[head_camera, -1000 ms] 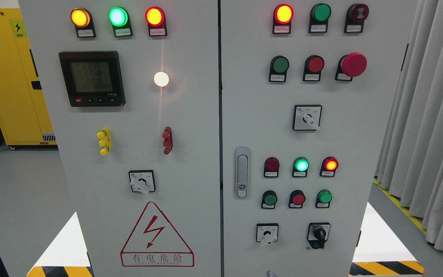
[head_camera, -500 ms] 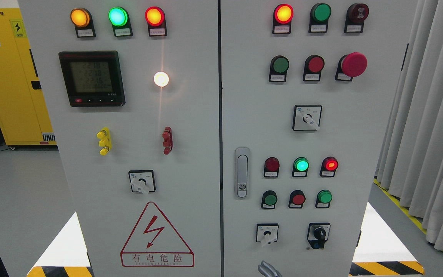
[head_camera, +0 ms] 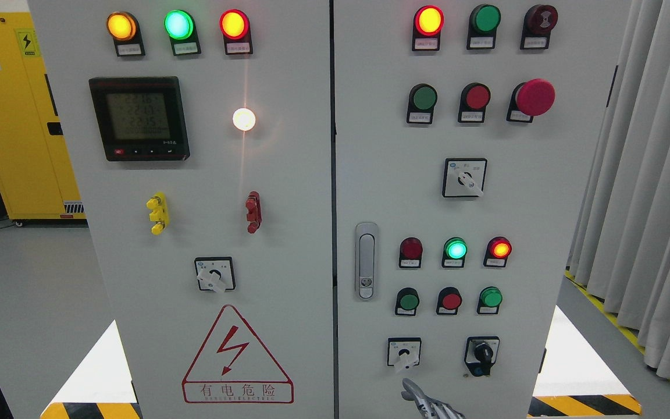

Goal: Press green start button
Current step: 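Raise the right hand up toward the green button on the lower row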

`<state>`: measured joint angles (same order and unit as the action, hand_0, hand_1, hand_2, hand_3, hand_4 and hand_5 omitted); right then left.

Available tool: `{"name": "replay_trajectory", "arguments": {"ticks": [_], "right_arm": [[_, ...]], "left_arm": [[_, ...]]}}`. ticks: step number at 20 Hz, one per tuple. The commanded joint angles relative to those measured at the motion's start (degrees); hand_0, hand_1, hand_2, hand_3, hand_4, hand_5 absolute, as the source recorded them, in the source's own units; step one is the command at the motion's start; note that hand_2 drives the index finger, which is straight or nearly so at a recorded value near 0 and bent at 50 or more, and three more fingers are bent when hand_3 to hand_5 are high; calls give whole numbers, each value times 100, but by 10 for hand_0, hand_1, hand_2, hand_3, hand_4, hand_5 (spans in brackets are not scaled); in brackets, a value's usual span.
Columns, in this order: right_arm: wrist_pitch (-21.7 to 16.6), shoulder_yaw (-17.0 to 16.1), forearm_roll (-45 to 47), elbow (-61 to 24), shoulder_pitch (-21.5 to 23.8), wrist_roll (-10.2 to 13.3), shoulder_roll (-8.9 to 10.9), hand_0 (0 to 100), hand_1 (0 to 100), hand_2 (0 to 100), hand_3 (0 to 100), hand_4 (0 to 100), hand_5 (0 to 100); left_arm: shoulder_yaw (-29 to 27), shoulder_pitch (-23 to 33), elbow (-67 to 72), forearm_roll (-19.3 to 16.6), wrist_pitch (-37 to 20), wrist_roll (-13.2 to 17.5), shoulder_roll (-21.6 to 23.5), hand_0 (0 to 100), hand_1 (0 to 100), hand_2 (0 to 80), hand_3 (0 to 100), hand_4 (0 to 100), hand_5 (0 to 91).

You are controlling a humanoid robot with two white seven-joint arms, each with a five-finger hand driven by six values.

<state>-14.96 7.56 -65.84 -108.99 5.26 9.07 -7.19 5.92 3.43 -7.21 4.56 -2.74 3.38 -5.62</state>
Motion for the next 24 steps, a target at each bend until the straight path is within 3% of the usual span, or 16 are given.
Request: {"name": "replay_trajectory", "arguments": {"ticks": [1, 5, 12, 24], "right_arm": [[81, -439, -1052, 202, -376, 165, -11, 507, 871, 0, 914, 920, 1000], [344, -589, -1396, 378, -657, 358, -11, 554, 914, 0, 947, 946, 1000], [441, -449, -1950, 554, -1009, 315, -2, 609, 949, 0, 968, 967, 1000], [529, -185, -2056, 1046, -1633, 288, -2, 678, 975, 0, 983, 975, 1000]], "left_arm": [[-3, 0, 0, 1, 1, 4, 0, 120, 556, 0, 0, 0, 0], [-3, 0, 0, 1, 1, 4, 0, 120, 556, 0, 0, 0, 0], [-3, 0, 0, 1, 1, 4, 0, 120, 556, 0, 0, 0, 0], [6, 0, 0, 1, 1, 4, 8, 120, 556, 0, 0, 0, 0]]}}
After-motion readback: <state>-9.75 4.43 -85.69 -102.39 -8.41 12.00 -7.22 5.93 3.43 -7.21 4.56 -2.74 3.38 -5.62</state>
